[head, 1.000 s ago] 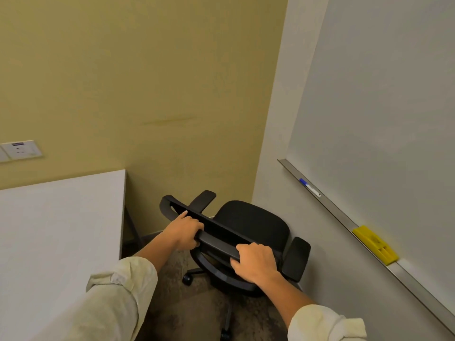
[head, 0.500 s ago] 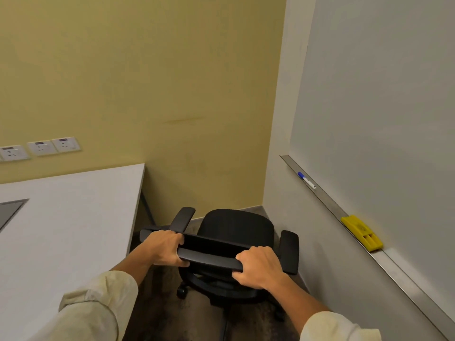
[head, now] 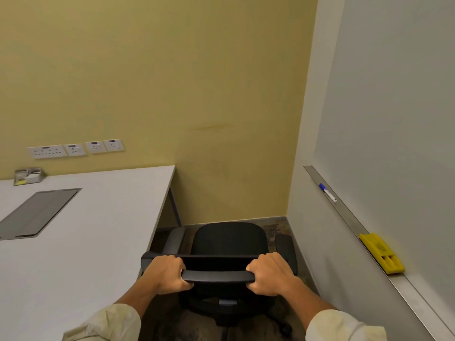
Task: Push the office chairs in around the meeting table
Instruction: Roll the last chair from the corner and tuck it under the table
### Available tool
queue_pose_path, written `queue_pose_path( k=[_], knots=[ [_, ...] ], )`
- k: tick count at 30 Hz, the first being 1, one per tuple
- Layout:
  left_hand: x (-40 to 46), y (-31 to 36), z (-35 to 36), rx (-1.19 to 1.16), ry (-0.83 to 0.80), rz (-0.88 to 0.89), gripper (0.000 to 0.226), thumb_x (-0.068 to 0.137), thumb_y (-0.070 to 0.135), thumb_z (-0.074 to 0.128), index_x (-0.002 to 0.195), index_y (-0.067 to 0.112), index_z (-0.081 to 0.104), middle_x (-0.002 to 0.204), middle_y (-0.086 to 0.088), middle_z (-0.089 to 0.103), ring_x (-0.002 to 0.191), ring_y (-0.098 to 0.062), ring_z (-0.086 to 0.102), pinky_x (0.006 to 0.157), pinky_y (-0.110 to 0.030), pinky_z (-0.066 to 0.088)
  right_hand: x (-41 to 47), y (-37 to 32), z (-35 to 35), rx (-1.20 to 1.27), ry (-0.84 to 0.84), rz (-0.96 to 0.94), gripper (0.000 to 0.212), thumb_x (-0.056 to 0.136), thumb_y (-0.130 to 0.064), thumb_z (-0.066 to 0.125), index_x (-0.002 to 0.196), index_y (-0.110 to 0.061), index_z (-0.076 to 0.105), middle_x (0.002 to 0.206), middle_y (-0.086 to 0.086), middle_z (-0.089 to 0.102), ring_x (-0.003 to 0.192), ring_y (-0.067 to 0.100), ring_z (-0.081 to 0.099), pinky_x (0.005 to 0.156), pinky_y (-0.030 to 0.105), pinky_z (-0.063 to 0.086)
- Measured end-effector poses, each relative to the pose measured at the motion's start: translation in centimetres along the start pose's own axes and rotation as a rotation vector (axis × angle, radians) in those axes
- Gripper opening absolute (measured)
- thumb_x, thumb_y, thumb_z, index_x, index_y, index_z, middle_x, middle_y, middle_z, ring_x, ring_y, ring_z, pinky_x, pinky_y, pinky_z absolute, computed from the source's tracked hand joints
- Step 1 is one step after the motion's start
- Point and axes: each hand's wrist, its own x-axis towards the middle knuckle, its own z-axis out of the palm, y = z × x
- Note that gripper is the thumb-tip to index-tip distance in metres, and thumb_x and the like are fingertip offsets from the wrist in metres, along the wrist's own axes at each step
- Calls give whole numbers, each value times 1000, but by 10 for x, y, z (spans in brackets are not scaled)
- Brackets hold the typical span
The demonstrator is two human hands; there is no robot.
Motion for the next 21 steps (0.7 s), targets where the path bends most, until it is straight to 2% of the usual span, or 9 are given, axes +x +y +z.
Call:
queue_pose_path(
  k=[6, 9, 12, 16, 21],
  knots=[
    [-7, -21, 0, 4, 87, -91, 48, 65, 79, 45, 61, 32, 53, 56, 14, 53, 54, -6, 55, 51, -13, 33, 33, -3, -2, -11, -8, -89, 30, 84, -56, 53, 75, -27, 59, 66, -6, 59, 61, 15, 52, 59, 30, 37],
    [-6, -30, 0, -12, 103, -120, 46, 66, 76, 45, 64, 32, 54, 60, 14, 56, 56, -6, 56, 53, -13, 35, 53, -2, -2, -10, -19, -131, 30, 83, -56, 53, 74, -27, 60, 64, -7, 59, 59, 14, 52, 56, 29, 34],
    [-5, -35, -4, -8, 111, -147, 44, 68, 75, 46, 64, 31, 52, 57, 15, 52, 53, -5, 52, 51, -13, 32, 74, 3, -4, -21, -37, -162, 28, 83, -53, 53, 76, -27, 61, 65, -6, 60, 60, 15, 53, 56, 28, 34],
    [2, -44, -6, -29, 131, -189, 44, 70, 75, 46, 73, 33, 57, 63, 18, 52, 55, -5, 52, 54, -12, 32, 105, 11, -7, -32, -52, -203, 25, 82, -51, 53, 72, -28, 56, 62, -9, 55, 55, 11, 47, 51, 25, 26],
    [11, -45, -7, -70, 144, -257, 43, 72, 73, 47, 71, 31, 57, 60, 17, 49, 54, -6, 51, 54, -14, 33, 140, 23, -7, -55, -62, -209, 25, 78, -48, 50, 73, -26, 61, 60, -8, 53, 53, 12, 44, 50, 26, 27]
  ],
)
